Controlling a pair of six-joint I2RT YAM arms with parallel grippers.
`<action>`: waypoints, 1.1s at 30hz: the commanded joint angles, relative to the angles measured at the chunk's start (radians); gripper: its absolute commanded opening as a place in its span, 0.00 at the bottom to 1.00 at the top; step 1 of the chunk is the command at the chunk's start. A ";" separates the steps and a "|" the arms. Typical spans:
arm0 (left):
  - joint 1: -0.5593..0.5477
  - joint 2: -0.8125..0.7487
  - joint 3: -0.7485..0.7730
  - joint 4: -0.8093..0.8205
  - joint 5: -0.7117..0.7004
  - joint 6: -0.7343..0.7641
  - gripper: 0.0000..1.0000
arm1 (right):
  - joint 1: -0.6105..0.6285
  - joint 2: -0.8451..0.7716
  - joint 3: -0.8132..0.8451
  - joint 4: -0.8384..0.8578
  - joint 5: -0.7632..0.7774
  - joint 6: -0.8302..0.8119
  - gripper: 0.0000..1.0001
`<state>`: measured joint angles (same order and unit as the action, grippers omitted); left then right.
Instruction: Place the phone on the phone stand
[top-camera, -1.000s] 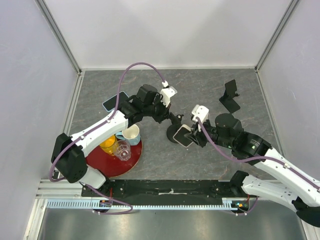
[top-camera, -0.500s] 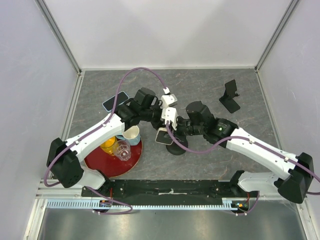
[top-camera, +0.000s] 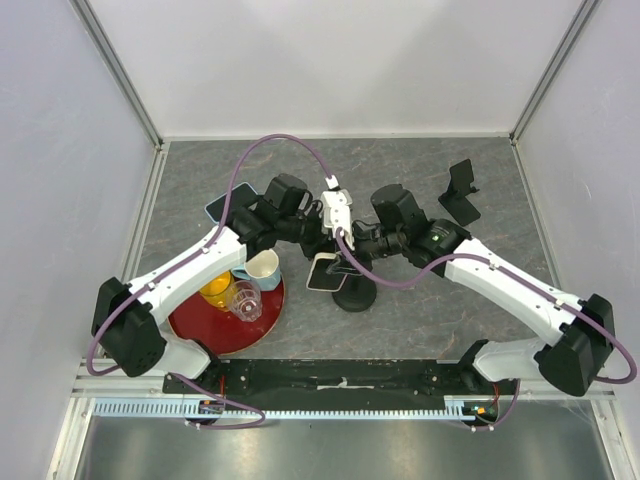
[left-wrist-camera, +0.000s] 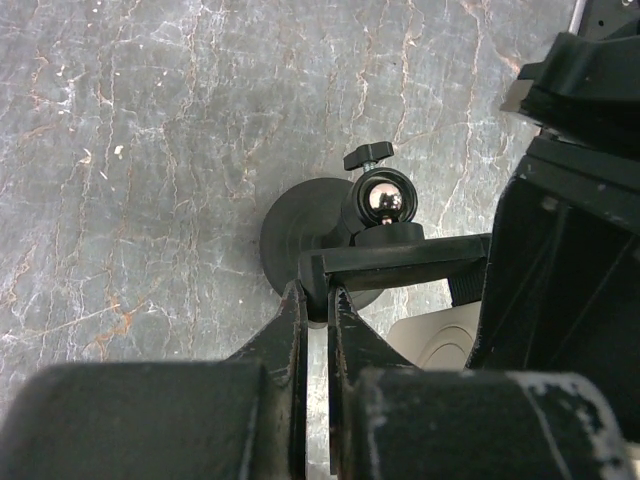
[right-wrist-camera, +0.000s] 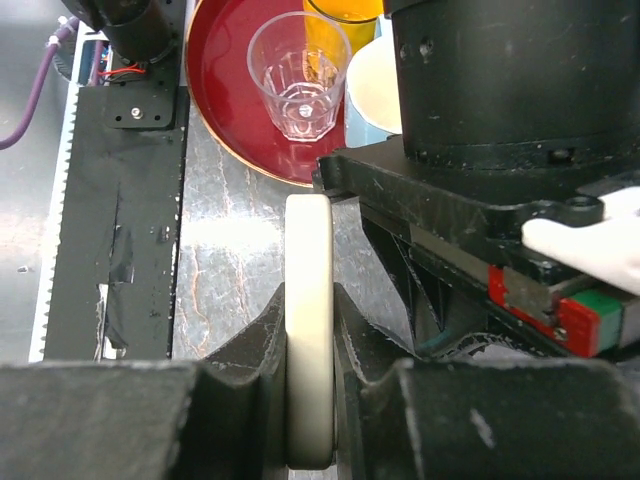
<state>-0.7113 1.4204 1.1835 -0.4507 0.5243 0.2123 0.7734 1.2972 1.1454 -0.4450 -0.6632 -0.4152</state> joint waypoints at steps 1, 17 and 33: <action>-0.025 -0.052 0.021 0.029 0.155 0.019 0.02 | -0.017 0.016 0.102 0.164 -0.050 -0.063 0.00; -0.025 -0.052 -0.004 0.010 0.255 0.087 0.02 | -0.031 0.103 0.212 0.071 -0.033 -0.186 0.00; -0.025 -0.173 -0.068 0.227 -0.331 -0.099 0.02 | -0.083 -0.074 -0.012 0.022 0.281 0.222 0.00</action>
<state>-0.7315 1.3460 1.1202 -0.3626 0.3717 0.1978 0.7185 1.2858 1.1805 -0.4805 -0.6308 -0.3908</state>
